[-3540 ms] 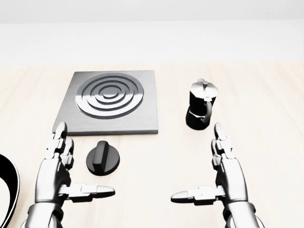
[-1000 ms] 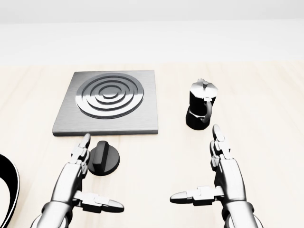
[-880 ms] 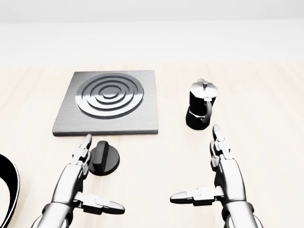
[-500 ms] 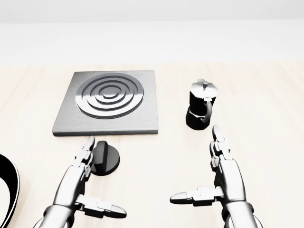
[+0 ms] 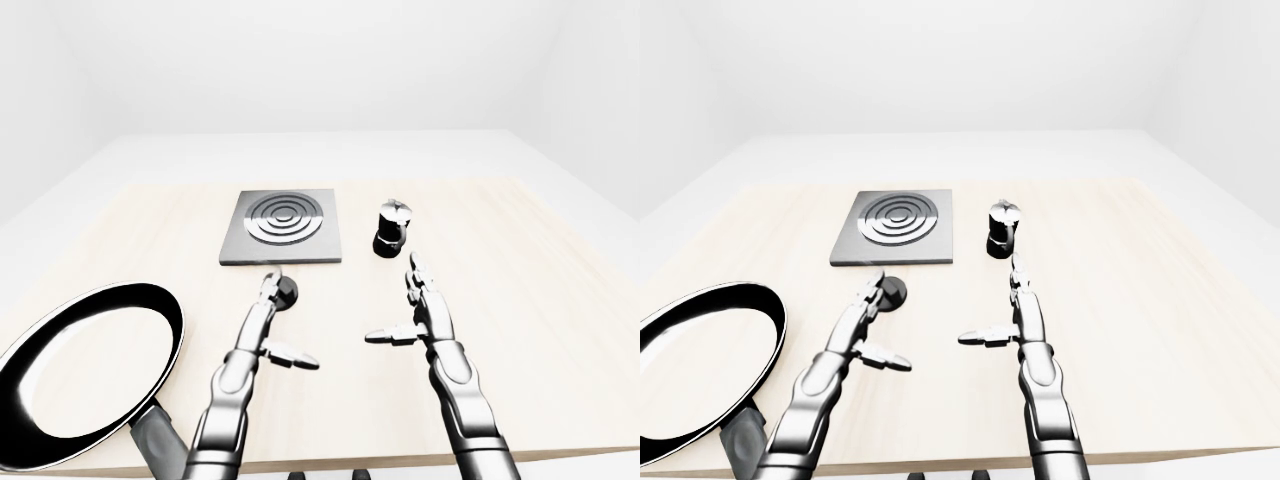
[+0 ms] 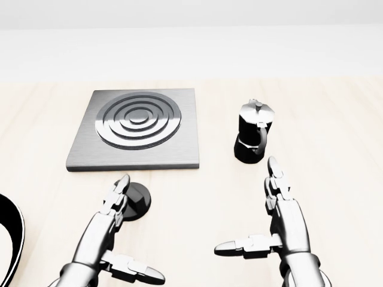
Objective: Turn on the stove.
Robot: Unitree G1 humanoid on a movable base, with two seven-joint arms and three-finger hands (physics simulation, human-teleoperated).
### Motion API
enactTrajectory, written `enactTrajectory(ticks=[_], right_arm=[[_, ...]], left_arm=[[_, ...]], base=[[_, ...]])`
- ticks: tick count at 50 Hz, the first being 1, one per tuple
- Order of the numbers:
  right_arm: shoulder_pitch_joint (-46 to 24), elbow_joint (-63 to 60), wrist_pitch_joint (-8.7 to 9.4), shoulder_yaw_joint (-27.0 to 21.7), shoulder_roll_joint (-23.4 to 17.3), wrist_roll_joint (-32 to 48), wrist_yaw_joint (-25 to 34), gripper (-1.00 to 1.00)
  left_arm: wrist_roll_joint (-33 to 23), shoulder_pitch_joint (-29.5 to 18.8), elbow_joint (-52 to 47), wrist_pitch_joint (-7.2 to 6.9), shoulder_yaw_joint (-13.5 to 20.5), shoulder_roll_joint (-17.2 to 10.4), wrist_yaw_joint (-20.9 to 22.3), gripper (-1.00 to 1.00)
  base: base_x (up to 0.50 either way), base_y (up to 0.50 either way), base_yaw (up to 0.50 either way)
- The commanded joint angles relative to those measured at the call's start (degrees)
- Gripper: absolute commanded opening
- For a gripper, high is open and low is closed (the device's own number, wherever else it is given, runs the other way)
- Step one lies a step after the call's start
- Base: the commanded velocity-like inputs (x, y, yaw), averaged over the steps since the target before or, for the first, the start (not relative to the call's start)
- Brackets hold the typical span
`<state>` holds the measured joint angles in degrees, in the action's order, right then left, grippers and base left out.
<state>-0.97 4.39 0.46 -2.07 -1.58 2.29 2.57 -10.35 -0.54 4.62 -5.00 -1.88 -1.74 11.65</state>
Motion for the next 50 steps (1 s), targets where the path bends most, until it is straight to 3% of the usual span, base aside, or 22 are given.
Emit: enactTrajectory(ticks=[1, 22, 26, 31, 33, 45, 50], right_arm=[[0.0, -0.3, 0.30, 0.0, 0.0, 0.0, 0.0, 1.00], [0.0, -0.3, 0.34, 0.0, 0.0, 0.0, 0.0, 1.00], [0.0, -0.3, 0.29, 0.0, 0.0, 0.0, 0.0, 1.00], [-0.1, 1.4, -1.12, 0.0, 0.0, 0.0, -0.2, 1.00], [-0.2, 1.7, -1.30, 0.0, 0.0, 0.0, -0.2, 1.00], [-0.1, 1.6, -1.35, 0.0, 0.0, 0.0, -0.1, 1.00], [-0.1, 1.4, -1.15, 0.0, 0.0, 0.0, -0.1, 1.00]], left_arm=[[-0.5, 1.5, -1.9, 0.00, -1.4, 0.3, 1.7, 1.00], [-0.3, 2.8, -6.2, 0.00, -2.5, 0.6, 3.2, 1.00], [1.1, 2.5, -8.2, 0.00, -1.8, 0.9, 2.8, 1.00], [3.3, 2.3, -10.8, 0.03, -1.1, 1.0, 2.2, 1.00], [4.8, 2.1, -12.0, 0.78, -0.5, 1.1, 1.7, 1.00], [7.5, 1.9, -19.4, 0.00, 0.9, 0.5, -0.1, 1.00], [8.1, 2.0, -27.9, 0.00, 2.1, 0.1, -0.2, 1.00]], base=[[0.00, 0.00, 0.00], [0.00, 0.00, 0.00], [0.00, 0.00, 0.00], [0.00, 0.00, 0.00], [0.00, 0.00, 0.00], [0.00, 0.00, 0.00], [0.00, 0.00, 0.00]])
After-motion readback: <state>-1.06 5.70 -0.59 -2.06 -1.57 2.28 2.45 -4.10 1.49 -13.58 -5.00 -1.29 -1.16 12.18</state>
